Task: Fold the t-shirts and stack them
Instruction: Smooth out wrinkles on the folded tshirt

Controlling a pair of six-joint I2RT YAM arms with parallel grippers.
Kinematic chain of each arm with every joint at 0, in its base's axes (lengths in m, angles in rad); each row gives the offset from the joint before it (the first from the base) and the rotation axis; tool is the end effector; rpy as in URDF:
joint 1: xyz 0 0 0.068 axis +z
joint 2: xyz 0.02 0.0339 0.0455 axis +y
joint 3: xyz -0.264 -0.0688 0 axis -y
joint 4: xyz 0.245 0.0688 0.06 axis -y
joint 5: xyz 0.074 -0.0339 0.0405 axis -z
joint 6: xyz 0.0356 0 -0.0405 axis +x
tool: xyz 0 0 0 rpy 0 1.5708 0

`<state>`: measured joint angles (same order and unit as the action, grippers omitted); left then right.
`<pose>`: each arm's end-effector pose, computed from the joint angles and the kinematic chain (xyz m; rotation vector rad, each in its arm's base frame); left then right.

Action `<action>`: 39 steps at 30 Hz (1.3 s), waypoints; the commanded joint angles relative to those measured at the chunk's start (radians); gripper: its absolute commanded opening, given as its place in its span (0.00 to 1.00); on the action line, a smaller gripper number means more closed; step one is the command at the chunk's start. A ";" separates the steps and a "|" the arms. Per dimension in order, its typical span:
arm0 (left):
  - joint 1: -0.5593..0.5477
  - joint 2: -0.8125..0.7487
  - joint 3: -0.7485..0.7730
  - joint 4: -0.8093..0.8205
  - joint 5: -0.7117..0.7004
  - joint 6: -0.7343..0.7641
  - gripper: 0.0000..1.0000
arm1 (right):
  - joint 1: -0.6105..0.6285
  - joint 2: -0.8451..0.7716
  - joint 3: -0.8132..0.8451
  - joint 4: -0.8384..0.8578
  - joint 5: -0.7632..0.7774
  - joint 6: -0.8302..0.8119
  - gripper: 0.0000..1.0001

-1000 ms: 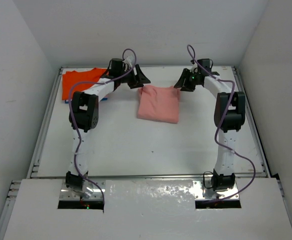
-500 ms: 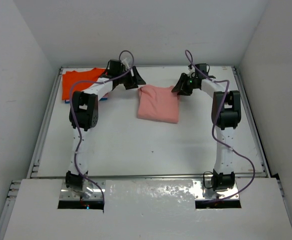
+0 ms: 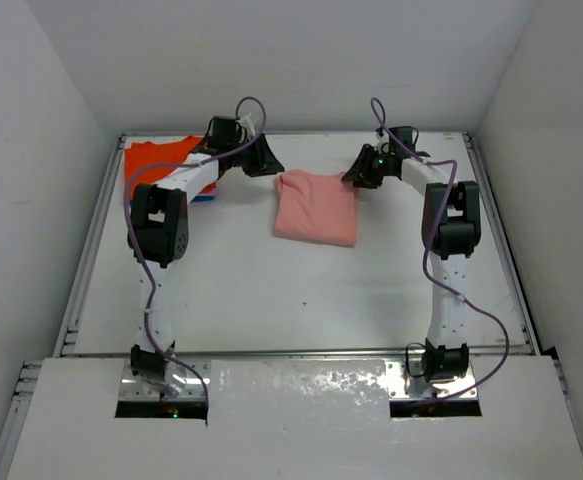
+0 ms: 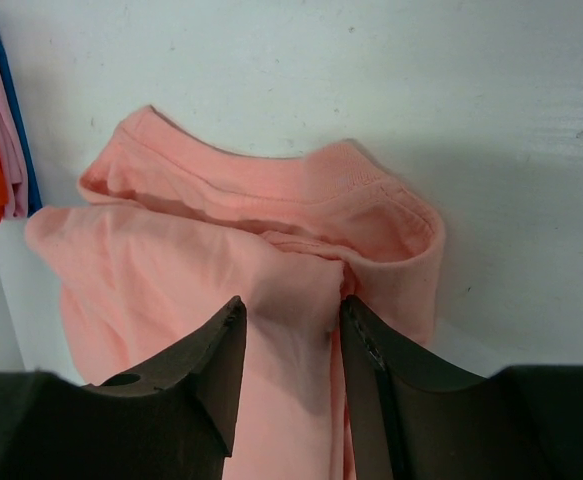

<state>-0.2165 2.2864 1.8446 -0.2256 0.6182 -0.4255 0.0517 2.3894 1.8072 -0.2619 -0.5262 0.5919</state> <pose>0.5046 -0.1321 0.1985 0.1128 2.2901 -1.0334 0.5184 0.0447 0.1310 0.4134 2.4371 0.9240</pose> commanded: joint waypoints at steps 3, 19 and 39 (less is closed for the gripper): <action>-0.009 -0.045 0.008 -0.012 0.045 0.036 0.34 | -0.001 0.002 0.030 0.043 -0.017 0.011 0.41; -0.035 0.102 0.087 0.026 0.043 -0.013 0.38 | -0.001 -0.012 0.015 0.044 -0.012 0.014 0.40; -0.029 0.156 0.176 0.147 0.037 -0.101 0.35 | -0.015 -0.042 -0.034 0.102 0.058 0.054 0.00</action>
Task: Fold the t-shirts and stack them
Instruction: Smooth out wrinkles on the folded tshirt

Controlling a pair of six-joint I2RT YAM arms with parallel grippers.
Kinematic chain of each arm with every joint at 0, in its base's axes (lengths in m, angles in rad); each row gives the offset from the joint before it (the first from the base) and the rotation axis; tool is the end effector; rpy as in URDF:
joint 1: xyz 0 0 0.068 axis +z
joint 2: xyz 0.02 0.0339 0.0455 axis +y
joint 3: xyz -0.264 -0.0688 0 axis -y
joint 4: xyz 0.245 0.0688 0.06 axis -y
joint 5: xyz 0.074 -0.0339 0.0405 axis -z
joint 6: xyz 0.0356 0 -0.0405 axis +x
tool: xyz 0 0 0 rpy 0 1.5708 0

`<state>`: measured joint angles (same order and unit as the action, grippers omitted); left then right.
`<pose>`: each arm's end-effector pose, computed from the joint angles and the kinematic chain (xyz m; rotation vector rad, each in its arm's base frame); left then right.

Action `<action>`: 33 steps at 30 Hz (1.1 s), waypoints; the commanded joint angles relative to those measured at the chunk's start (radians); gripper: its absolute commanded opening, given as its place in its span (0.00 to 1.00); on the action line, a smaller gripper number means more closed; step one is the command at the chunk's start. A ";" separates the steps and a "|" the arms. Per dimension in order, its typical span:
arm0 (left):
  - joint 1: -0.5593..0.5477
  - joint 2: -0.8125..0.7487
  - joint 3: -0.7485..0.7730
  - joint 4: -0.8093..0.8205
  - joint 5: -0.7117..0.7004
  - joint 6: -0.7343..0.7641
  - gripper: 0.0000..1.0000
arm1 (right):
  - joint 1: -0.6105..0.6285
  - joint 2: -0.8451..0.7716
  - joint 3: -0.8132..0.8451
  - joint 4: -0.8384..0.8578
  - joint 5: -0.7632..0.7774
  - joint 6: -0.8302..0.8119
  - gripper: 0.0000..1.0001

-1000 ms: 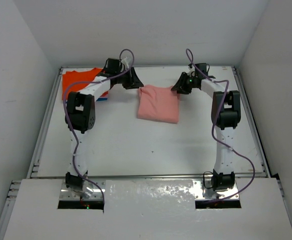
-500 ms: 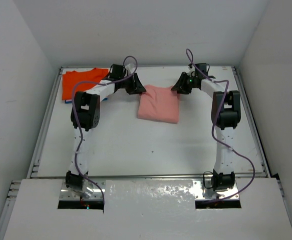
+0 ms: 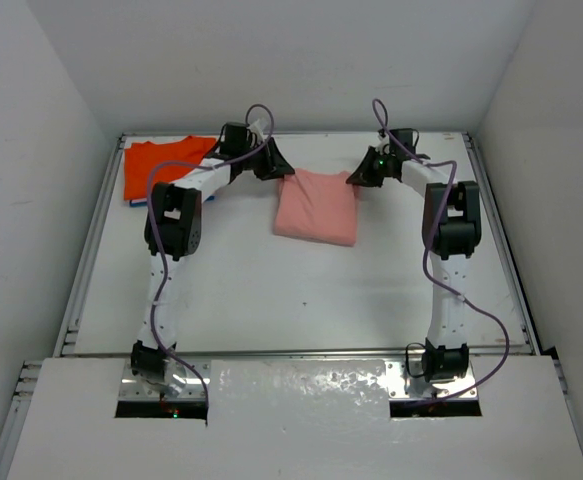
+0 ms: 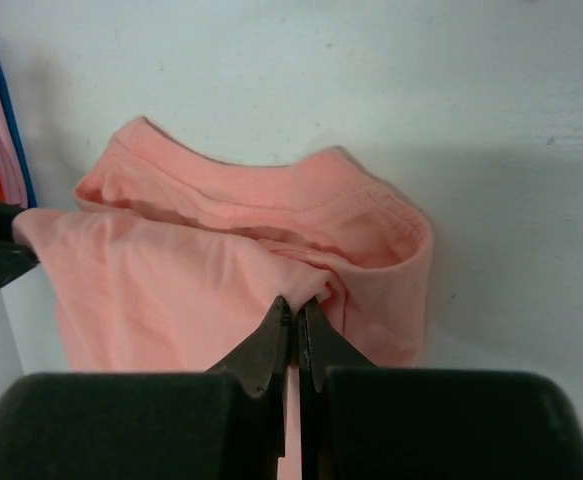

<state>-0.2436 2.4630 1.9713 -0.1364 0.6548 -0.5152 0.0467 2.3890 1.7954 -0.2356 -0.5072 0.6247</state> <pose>0.5310 -0.1543 0.1564 0.0812 2.2789 -1.1330 0.5190 0.0416 0.1291 0.4618 2.4200 0.9138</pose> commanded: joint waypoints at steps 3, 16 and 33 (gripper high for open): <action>0.004 -0.012 0.055 0.049 0.002 -0.014 0.36 | -0.013 -0.070 -0.063 0.110 0.067 0.038 0.00; 0.020 0.062 0.060 0.119 0.019 -0.069 0.37 | -0.036 -0.111 -0.162 0.280 0.081 0.139 0.00; 0.026 0.021 0.074 0.221 0.020 -0.165 0.74 | -0.042 -0.115 -0.076 0.092 0.068 0.035 0.41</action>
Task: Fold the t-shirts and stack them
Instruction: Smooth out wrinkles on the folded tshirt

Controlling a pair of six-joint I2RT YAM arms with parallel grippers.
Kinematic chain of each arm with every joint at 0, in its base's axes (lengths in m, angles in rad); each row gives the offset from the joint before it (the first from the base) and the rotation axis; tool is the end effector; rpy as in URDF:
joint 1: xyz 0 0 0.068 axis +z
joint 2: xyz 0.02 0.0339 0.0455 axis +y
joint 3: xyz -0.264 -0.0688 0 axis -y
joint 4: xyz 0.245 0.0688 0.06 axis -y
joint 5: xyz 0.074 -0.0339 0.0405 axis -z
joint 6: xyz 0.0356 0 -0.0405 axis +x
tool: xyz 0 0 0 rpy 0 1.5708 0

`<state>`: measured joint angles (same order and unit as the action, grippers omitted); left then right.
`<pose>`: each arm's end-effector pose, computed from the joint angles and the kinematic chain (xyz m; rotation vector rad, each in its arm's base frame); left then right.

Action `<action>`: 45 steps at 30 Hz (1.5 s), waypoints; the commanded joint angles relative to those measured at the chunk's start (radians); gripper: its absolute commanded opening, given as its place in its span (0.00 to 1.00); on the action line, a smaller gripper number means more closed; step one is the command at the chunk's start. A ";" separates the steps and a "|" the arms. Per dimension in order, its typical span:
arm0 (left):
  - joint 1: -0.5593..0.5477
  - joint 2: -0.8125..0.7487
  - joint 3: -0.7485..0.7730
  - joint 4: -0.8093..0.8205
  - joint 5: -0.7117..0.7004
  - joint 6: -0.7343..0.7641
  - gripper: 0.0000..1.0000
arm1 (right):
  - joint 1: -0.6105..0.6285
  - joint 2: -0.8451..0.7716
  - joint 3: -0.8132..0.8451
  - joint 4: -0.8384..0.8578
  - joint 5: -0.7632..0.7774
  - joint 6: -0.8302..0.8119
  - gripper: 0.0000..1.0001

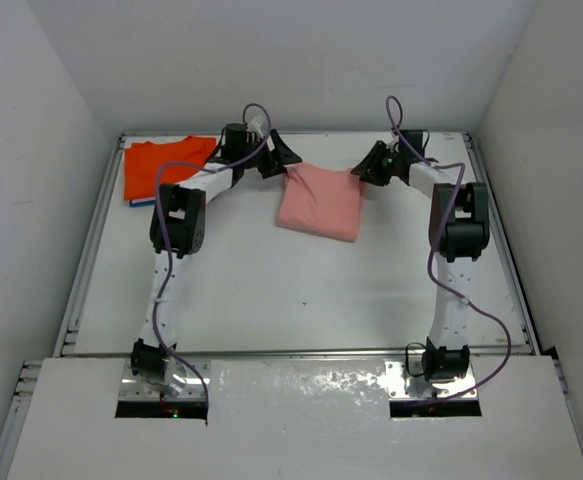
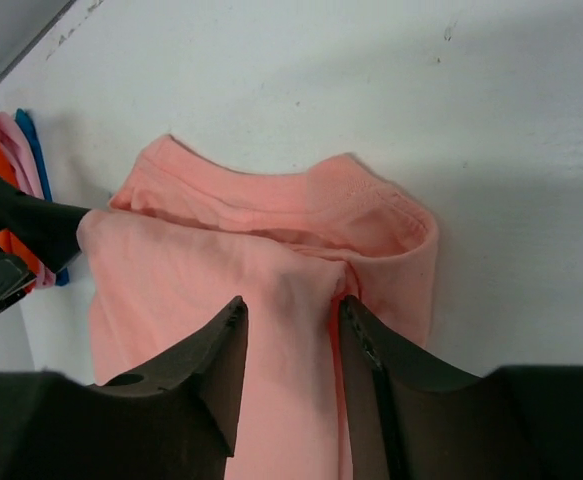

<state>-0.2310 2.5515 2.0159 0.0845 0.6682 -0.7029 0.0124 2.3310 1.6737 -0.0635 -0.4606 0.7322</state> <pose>0.5522 -0.1525 0.1425 -0.0467 2.1496 -1.2439 0.5118 0.0222 0.1327 0.5959 2.2936 0.9026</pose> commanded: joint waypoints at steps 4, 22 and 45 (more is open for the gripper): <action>0.016 -0.164 -0.029 -0.188 -0.068 0.187 0.74 | -0.008 -0.191 -0.075 -0.044 0.045 -0.080 0.42; -0.097 -0.421 -0.523 -0.178 -0.082 0.299 0.61 | 0.106 0.114 0.024 0.884 -0.364 0.531 0.42; -0.137 -0.467 -0.731 -0.173 -0.170 0.290 0.29 | 0.050 0.176 -0.141 0.892 -0.346 0.472 0.40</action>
<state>-0.3779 2.1258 1.2949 0.0254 0.5236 -0.4404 0.0948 2.5401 1.4979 0.8284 -0.8051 1.2491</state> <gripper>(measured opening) 0.259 0.395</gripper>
